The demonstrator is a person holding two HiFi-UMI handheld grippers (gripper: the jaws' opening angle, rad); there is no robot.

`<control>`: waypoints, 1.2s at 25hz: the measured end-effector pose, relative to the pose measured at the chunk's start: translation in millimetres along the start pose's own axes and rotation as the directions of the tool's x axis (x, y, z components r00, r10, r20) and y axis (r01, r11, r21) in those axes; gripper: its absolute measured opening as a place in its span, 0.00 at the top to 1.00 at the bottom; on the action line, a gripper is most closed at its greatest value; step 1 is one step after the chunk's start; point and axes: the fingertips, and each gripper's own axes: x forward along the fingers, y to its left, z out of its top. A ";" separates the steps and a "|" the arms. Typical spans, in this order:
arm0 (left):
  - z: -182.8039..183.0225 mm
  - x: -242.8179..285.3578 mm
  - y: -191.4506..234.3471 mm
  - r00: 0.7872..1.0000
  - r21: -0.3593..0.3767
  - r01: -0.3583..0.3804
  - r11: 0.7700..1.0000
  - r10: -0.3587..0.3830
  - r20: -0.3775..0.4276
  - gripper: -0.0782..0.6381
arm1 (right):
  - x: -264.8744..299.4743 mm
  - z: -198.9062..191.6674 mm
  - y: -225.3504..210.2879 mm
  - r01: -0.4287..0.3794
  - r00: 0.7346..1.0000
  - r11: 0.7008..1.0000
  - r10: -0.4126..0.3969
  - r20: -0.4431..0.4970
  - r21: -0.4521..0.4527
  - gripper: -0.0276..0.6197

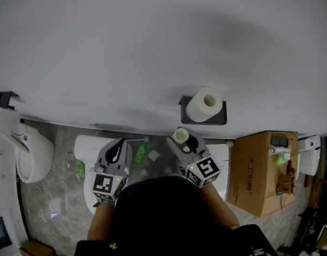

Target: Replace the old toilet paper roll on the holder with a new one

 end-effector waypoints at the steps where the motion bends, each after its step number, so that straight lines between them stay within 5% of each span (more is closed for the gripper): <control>1: 0.6 0.9 -0.7 1.000 -0.003 0.004 1.000 -0.004 0.003 0.87 | 0.0 0.1 -0.4 0.000 1.000 1.000 0.000 0.000 -0.001 0.66; 16: 8.3 7.3 -10.4 0.999 -0.021 0.045 0.999 -0.045 0.013 0.87 | -10.5 0.9 -3.9 0.030 0.999 0.999 -0.030 0.010 -0.018 0.67; 30: 4.1 16.3 -28.3 0.995 0.035 0.104 0.994 -0.104 -0.004 0.87 | -30.5 -1.3 -13.1 0.084 0.996 0.996 -0.084 0.021 -0.001 0.67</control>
